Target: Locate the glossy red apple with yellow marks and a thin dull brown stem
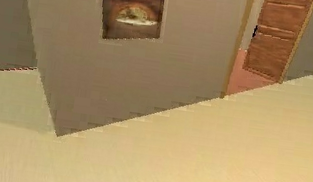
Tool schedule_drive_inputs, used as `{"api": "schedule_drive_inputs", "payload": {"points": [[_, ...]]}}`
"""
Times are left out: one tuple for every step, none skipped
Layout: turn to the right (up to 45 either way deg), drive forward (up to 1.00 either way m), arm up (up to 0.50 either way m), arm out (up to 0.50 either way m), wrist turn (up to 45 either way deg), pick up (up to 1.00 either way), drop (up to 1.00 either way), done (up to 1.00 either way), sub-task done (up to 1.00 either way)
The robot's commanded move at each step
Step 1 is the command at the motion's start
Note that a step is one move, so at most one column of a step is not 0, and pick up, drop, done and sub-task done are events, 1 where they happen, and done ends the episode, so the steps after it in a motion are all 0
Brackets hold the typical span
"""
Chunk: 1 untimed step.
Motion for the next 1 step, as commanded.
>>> {"api": "schedule_drive_inputs", "payload": {"points": [[24.0, 0.0, 0.0, 0.0, 0.0, 0.0, 0.0, 0.0, 0.0]]}}
